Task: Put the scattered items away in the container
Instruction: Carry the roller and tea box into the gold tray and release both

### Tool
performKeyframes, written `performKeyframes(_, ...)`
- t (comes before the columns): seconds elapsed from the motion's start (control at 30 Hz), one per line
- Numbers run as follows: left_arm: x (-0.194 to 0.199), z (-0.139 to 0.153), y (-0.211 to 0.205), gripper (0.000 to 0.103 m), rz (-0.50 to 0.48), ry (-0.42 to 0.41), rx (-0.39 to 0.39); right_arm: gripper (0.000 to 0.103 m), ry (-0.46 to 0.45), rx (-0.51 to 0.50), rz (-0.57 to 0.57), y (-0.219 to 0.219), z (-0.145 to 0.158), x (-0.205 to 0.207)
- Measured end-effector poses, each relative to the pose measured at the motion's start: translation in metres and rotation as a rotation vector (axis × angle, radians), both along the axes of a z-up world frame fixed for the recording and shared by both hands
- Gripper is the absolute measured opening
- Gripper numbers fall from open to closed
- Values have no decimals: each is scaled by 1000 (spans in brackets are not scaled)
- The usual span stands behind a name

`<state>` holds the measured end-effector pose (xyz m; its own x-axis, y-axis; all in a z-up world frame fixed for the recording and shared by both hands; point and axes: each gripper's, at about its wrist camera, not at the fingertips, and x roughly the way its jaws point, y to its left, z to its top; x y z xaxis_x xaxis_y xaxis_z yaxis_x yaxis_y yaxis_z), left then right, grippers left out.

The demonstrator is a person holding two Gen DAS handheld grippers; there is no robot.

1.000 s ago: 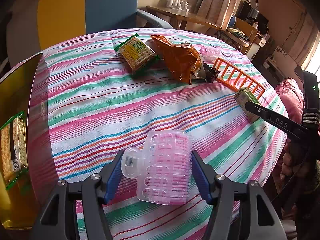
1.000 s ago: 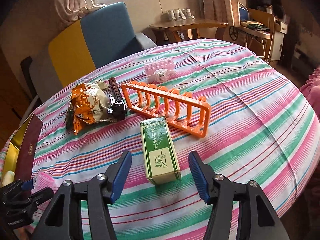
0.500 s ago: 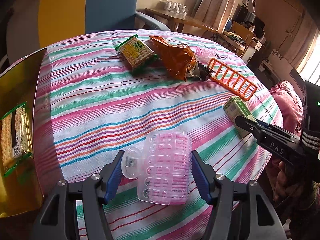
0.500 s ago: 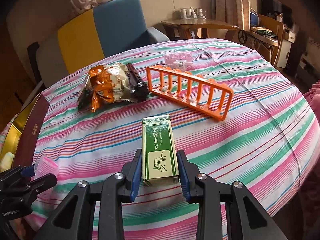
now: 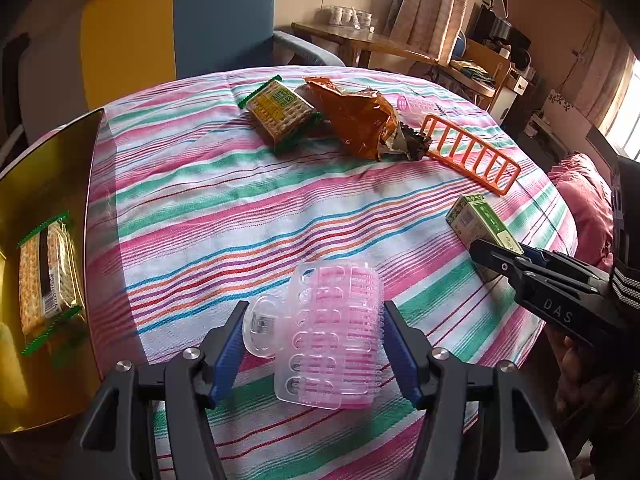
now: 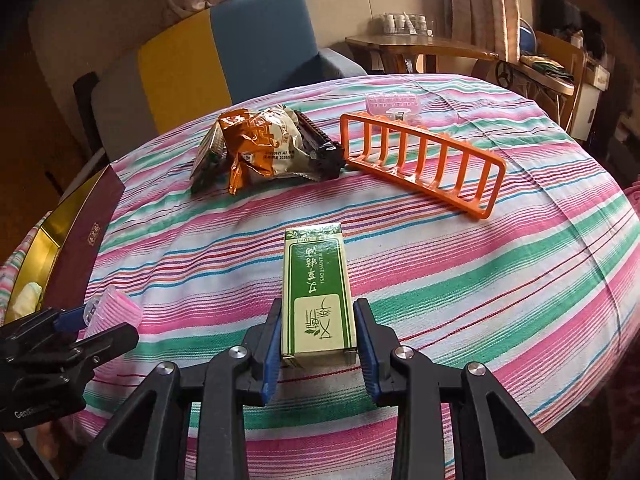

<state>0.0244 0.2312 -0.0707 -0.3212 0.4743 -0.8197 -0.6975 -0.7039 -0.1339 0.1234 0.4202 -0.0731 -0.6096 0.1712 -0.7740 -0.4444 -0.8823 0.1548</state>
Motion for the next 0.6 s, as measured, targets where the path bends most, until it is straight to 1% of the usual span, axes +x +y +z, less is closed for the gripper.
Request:
performKeyframes(0.1,2,5,-2,65,-3,13,14,33,-20,38,5,-5,1,-3)
performKeyframes(0.3,5,19,-9,65,3,28,45,31,-31,65,34,-18,8,-8)
performKeyframes(0.47,4,36,-26,65,37,47,86,31,-19,72,69,-31,17,-16)
performKeyframes(0.6,-1,50,-45,65,84,60,123,31,-1,88,124,-49,26,-27)
